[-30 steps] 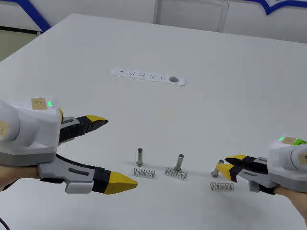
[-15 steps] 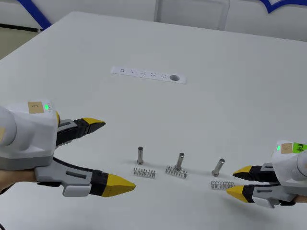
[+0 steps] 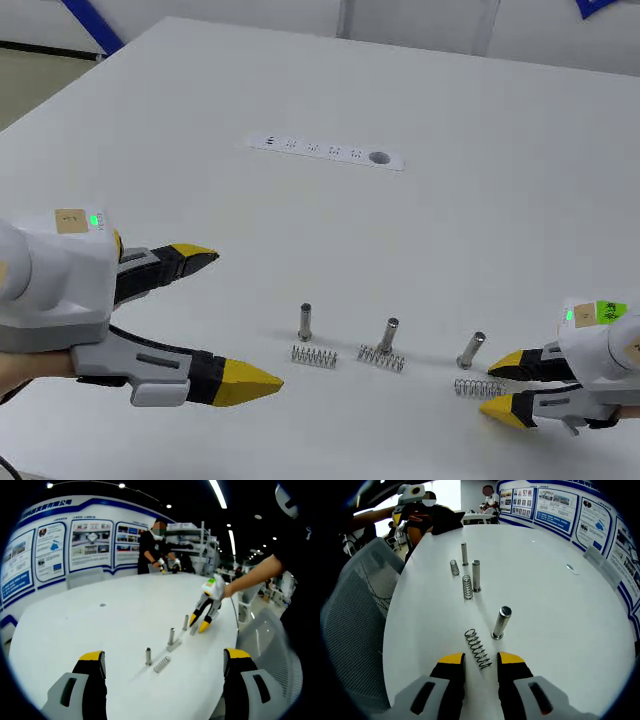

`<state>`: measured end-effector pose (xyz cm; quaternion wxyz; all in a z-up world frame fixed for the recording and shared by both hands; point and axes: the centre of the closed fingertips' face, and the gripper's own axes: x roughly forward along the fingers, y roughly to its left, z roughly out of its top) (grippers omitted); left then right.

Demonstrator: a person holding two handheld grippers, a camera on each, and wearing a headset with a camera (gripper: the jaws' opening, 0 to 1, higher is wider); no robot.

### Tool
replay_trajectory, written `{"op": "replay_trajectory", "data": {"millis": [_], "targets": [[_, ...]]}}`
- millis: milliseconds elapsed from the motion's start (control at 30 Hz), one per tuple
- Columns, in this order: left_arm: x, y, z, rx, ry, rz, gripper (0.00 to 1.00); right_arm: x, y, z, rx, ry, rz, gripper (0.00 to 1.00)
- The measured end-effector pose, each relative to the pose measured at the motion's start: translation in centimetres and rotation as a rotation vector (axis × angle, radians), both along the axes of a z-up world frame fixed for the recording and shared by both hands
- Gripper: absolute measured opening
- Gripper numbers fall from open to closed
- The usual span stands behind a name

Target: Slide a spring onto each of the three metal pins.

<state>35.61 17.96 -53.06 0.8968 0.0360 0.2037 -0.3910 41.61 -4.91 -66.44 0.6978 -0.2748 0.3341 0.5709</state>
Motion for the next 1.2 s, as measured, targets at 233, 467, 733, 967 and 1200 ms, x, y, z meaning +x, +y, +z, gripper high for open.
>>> {"op": "replay_trajectory", "data": {"millis": [233,467,733,967,1200], "targets": [[-0.2,-0.3,-0.4,0.001,0.013,-0.006,1.0,0.4,0.0,-0.1,0.034,0.012,-0.006,0.2],[-0.1,-0.4,-0.4,0.007,0.017,-0.009,1.0,0.4,0.0,-0.1,0.057,0.015,-0.011,0.17],[-0.1,-0.4,-0.5,0.012,0.02,-0.011,0.99,-0.7,0.5,0.1,0.08,0.037,-0.009,0.14],[0.0,-0.5,-0.3,0.007,0.012,-0.015,0.99,-0.6,0.5,0.0,0.064,-0.013,-0.035,0.11],[0.0,-1.0,0.0,0.01,0.004,-0.033,0.99,-0.4,0.6,0.0,0.022,-0.058,-0.044,0.11]]}}
